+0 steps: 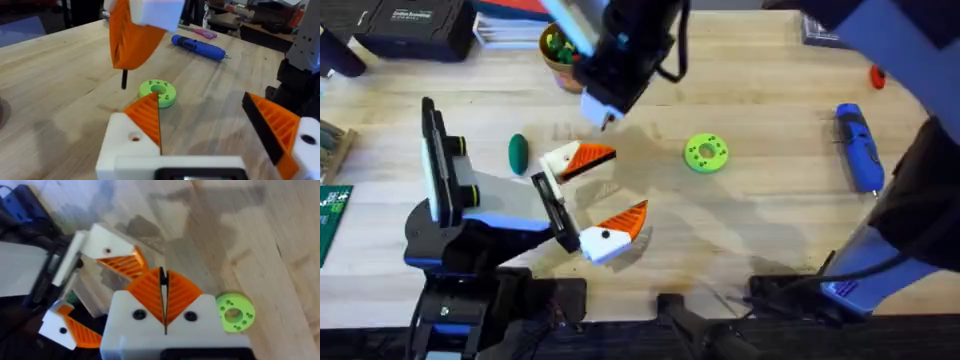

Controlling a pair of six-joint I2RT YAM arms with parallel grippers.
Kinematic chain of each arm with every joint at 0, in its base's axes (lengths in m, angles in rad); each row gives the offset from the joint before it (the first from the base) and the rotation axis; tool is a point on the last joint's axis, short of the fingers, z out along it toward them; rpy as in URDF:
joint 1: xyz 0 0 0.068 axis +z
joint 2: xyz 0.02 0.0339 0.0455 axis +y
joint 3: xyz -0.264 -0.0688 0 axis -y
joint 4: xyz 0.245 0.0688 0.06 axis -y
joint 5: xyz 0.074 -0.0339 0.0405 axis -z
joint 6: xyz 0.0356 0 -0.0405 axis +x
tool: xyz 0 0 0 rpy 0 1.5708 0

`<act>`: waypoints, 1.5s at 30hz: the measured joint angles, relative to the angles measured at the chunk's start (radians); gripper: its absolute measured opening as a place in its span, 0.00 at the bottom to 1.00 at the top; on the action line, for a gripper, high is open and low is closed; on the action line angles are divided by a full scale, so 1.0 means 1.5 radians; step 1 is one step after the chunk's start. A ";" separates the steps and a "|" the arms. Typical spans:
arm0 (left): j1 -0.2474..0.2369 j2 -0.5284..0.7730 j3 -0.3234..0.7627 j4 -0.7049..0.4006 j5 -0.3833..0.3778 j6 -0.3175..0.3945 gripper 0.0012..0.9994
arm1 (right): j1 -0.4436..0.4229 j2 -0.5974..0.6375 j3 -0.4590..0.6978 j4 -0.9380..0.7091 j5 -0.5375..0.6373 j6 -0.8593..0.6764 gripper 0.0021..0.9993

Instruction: Pick up the gripper from the table and insert it into the empty holder that is missing its gripper. Then pick up a screw, insert it into the mounting hole, and use the screwdriver to tighten it. Finally, clean up the table by picking up the vegetable and placing it into the bucket.

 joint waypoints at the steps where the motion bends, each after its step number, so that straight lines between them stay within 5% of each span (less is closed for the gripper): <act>1: 0.000 0.000 0.000 0.000 0.000 0.000 0.99 | 0.008 0.000 0.000 0.005 0.000 -0.005 0.01; 9: 0.000 0.000 0.000 0.000 0.000 0.000 0.99 | 0.050 0.000 0.000 0.030 -0.005 -0.034 0.01; 45: 0.000 0.000 0.000 0.000 0.000 0.000 0.99 | 0.068 0.000 0.004 0.038 -0.055 -0.096 0.01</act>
